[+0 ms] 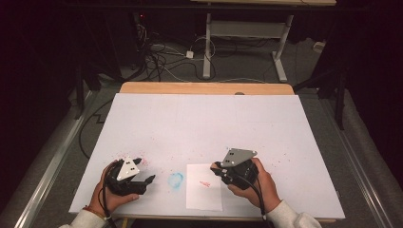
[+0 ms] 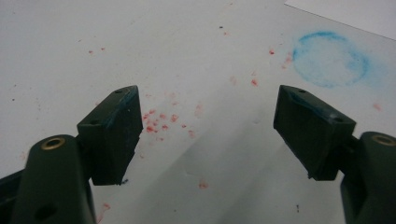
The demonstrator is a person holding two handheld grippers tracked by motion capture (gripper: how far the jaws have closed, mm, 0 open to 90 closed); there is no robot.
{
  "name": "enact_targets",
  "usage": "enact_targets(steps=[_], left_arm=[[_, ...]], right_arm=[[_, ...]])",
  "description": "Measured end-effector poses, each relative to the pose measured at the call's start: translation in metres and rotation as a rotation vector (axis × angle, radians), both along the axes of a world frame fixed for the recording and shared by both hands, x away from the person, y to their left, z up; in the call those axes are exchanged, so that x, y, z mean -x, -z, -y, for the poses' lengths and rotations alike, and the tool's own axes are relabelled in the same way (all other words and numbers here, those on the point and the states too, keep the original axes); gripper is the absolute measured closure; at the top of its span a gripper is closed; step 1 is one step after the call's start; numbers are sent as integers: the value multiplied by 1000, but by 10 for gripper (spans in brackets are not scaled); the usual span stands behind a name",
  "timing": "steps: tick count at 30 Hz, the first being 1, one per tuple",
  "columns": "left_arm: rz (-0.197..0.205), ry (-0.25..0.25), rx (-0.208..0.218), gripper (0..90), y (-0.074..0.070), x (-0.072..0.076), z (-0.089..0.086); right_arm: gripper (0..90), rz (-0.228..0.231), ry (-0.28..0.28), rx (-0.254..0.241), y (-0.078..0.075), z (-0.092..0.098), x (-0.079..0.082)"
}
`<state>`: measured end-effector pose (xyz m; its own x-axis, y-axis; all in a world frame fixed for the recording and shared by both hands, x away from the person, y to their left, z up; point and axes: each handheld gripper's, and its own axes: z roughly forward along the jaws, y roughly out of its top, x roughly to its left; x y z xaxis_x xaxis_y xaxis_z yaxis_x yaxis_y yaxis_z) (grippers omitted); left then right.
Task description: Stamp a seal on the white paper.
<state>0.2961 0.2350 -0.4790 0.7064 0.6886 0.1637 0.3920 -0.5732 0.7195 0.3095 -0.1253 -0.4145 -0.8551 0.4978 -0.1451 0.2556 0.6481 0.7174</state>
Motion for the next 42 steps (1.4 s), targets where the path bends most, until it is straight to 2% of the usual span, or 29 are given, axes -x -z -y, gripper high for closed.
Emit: enact_targets(steps=[11, 18, 26, 29, 32, 38, 42], left_arm=[[3, 2, -1, 231, 0, 0, 1], [6, 12, -18, 231, 0, 1, 5], [18, 6, -19, 231, -3, 3, 4], [14, 9, -24, 231, -2, 2, 5], [17, 7, -18, 231, -3, 2, 4], [17, 8, -20, 231, -2, 2, 4], [18, 8, -19, 231, -3, 3, 4]], right_arm=[[759, 22, 32, -5, -8, 13, -3], [759, 29, 63, -3, -12, 30, -6], [759, 42, 134, 7, -19, 53, -12], [759, 45, 156, 28, -17, 59, -15], [758, 26, 171, 38, -13, 63, -19], [758, 6, 193, 93, 1, 66, -24], [758, -18, 199, 101, 8, 67, -26]])
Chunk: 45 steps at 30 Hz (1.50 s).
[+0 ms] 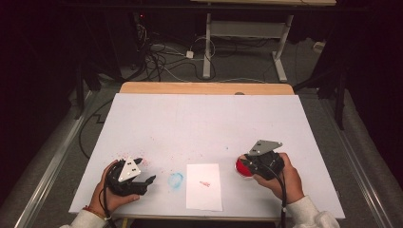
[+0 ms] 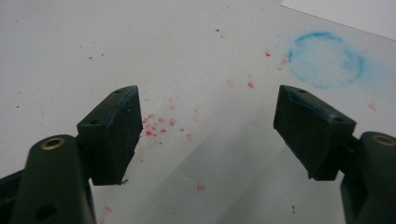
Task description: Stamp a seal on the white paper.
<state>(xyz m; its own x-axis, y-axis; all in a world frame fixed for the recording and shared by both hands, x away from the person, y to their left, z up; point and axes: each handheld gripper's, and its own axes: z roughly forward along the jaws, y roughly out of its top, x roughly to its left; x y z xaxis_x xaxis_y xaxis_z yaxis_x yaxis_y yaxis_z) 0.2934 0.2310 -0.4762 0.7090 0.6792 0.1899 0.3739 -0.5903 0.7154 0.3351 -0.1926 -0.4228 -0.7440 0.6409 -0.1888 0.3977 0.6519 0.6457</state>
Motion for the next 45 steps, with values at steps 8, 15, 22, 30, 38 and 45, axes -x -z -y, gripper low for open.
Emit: enact_targets(steps=[8, 15, 22, 30, 38, 45], left_arm=[[-1, 5, -1, 231, 0, 0, 1], [-3, 8, -3, 231, 0, 0, 1], [-6, 9, -5, 231, 0, -1, 1], [-6, 14, -7, 231, 1, -1, 3], [-8, 15, -6, 231, 1, -1, 3], [-9, 15, -6, 231, 1, -1, 4]], right_arm=[[758, -32, 34, 19, 12, 4, -4], [758, -46, 40, 44, 20, 6, -7], [758, -59, 37, 57, 25, 6, -8], [760, -66, 48, 44, 27, 7, -8], [760, -92, 53, -1, 28, 12, -10], [759, -91, 55, 0, 28, 12, -10]])
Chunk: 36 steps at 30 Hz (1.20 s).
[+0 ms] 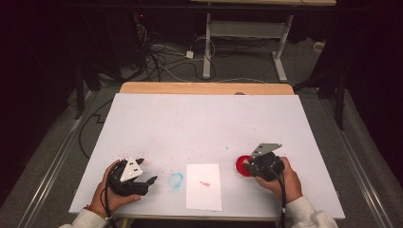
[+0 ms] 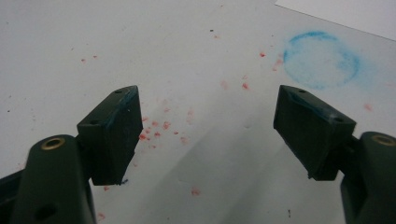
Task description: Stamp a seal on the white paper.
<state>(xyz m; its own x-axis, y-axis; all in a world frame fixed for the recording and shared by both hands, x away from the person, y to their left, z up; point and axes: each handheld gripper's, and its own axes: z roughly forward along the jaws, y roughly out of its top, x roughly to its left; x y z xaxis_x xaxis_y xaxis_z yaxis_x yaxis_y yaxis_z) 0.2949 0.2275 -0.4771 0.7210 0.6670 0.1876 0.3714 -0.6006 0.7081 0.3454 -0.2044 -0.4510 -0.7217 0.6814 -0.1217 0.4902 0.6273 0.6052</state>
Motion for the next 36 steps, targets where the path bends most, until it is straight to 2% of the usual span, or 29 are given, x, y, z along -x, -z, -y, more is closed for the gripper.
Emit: enact_targets(steps=[7, 12, 15, 19, 26, 36], left_arm=[[1, -4, -6, 231, 0, -1, 0], [3, -2, -4, 231, 0, 0, 0], [2, -4, -5, 231, 0, -1, 0], [3, -3, -4, 231, 0, 0, 0], [0, -7, 0, 231, 0, -1, -2], [-7, -19, 9, 231, 2, -1, -7]], right_arm=[[756, -1, -5, -8, -1, 1, 0], [732, 16, -10, -1, -3, 0, 1], [699, 34, -5, -30, -9, 0, 3], [675, 66, -2, -44, -16, 0, 6], [595, 135, 5, -96, -27, 5, 9], [507, 165, 19, -149, -36, 9, 4]])
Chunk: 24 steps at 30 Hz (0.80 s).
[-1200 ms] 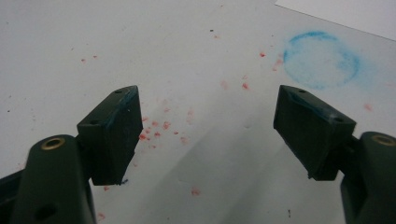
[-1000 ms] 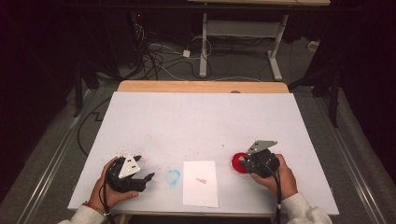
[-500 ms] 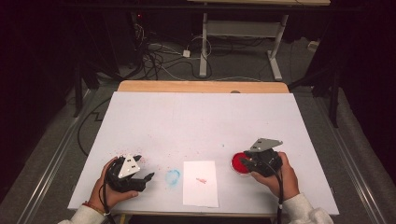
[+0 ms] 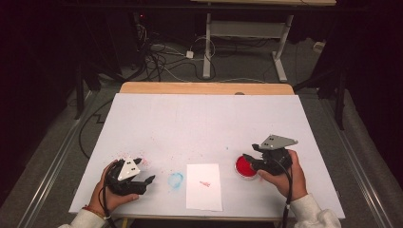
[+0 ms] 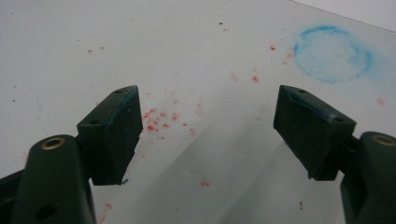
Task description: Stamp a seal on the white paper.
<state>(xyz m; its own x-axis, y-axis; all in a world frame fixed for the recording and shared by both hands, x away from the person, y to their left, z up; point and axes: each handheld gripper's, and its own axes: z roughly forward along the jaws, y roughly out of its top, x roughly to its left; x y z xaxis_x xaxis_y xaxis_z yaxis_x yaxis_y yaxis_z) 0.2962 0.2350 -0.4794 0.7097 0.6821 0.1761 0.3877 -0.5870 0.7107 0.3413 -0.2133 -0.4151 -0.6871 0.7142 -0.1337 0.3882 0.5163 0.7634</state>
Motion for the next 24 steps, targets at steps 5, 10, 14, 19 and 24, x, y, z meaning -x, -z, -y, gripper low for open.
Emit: enact_targets(steps=[5, 10, 14, 19, 24], left_arm=[[3, -2, 0, 232, -1, 1, 0], [2, 0, -2, 231, -1, 1, -1], [1, -1, 1, 231, -1, 1, -1], [2, -3, 5, 231, -1, 1, -2], [7, -1, 3, 231, -2, 2, -1]], right_arm=[[488, 21, 5, -11, -5, 1, 2], [475, 48, 3, -18, -11, 1, 5], [456, 66, 3, -26, -14, 0, 7], [424, 92, 2, -35, -18, -2, 10], [393, 116, 2, -41, -20, -2, 13]])
